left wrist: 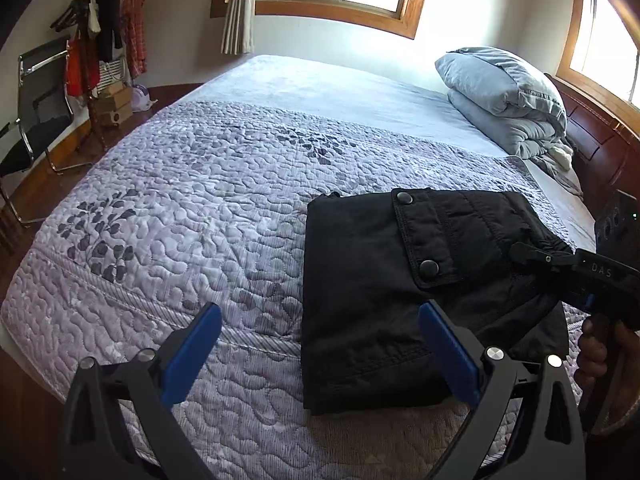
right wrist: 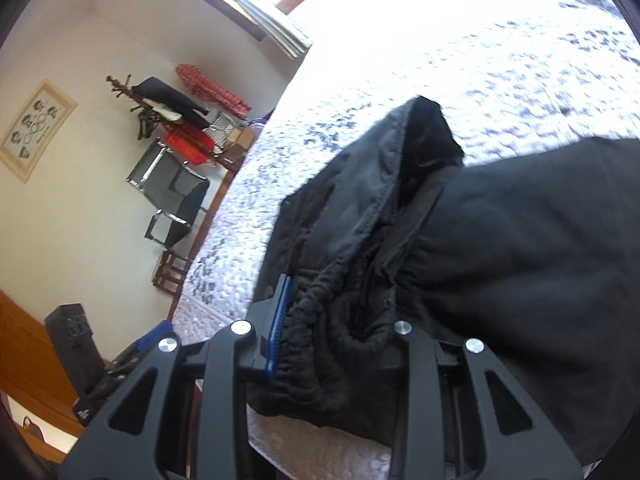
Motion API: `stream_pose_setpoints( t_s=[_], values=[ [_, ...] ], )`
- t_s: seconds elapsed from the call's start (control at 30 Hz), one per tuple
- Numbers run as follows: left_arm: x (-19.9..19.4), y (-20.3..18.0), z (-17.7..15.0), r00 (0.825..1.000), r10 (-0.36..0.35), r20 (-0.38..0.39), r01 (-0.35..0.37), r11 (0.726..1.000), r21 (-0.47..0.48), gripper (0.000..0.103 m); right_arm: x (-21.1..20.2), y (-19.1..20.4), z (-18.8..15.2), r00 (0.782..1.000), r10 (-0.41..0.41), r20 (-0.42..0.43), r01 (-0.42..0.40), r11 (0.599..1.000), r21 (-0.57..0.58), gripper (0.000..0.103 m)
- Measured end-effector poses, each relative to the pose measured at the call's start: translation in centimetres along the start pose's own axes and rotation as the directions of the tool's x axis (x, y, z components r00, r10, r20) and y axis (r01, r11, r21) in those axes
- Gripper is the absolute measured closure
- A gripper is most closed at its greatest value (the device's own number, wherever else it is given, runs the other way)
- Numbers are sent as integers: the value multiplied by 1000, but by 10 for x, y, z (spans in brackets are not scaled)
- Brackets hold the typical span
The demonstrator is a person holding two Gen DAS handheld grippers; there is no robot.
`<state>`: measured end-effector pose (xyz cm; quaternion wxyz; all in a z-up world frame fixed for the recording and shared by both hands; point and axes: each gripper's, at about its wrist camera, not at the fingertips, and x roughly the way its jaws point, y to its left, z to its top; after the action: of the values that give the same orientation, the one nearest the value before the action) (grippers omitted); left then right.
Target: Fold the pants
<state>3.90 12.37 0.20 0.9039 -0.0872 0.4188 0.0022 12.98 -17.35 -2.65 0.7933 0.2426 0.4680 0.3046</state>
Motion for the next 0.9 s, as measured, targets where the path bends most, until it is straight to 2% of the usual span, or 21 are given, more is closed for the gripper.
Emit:
stream_pose_setpoints(
  t_s=[0.2,0.37,0.6,0.9],
  values=[
    [-6,-3,2,1000,-2,17,2,1000,7,4,-19,16,12,996,86,26,-86,996,-32,74],
    [-12,-9,4,999,-18,31,17,1000,20,4,-51,19,17,992,111,66,-108,993,-48,74],
    [-8,-17,3,999,-29,17,29,999,32,4,-90,8,20,989,100,106,-96,994,-43,74],
    [4,-28,-3,999,-32,-25,34,998,55,4,-125,-22,21,986,31,164,-34,999,18,74]
  ],
)
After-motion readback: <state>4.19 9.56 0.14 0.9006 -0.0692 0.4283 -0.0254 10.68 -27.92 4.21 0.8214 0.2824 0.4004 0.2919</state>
